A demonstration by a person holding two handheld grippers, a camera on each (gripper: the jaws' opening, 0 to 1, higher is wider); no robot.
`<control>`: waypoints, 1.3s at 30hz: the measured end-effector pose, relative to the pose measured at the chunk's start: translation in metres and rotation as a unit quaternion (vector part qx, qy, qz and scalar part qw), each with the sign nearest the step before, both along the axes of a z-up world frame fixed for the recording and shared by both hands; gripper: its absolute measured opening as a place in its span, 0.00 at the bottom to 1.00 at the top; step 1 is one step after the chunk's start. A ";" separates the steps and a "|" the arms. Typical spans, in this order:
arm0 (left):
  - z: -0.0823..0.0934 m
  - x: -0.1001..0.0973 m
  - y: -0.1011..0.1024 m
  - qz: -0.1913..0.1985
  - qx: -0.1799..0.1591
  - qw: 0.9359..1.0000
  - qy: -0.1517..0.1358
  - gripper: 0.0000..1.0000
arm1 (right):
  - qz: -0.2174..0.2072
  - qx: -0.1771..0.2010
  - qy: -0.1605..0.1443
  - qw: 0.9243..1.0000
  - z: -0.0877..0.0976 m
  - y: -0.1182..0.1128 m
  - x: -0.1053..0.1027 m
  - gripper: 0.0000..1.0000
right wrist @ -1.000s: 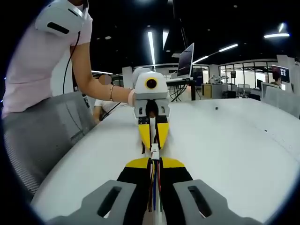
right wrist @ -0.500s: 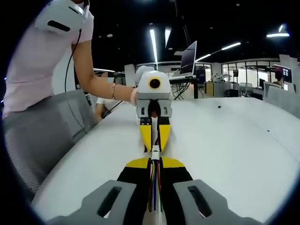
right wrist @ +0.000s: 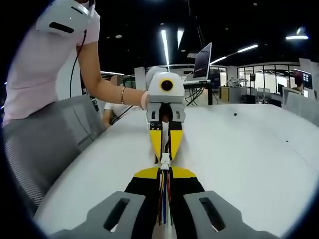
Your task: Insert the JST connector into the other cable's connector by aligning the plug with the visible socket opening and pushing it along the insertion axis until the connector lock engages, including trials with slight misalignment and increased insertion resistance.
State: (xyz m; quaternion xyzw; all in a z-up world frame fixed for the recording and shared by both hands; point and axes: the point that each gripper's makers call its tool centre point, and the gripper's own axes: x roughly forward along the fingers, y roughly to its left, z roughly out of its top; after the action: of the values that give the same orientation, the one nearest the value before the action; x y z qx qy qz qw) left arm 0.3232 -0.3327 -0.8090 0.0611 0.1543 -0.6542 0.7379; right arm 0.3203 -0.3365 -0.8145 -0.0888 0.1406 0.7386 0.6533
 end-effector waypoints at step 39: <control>0.006 0.002 -0.012 -0.015 0.002 1.000 -0.021 0.00 | -0.012 0.053 0.026 0.998 0.018 0.009 0.008 0.03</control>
State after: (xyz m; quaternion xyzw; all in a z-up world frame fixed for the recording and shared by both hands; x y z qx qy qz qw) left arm 0.3256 -0.3447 -0.8030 0.0788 0.1394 -0.6637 0.7307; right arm 0.3288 -0.3277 -0.7963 -0.0331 0.1190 0.7391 0.6622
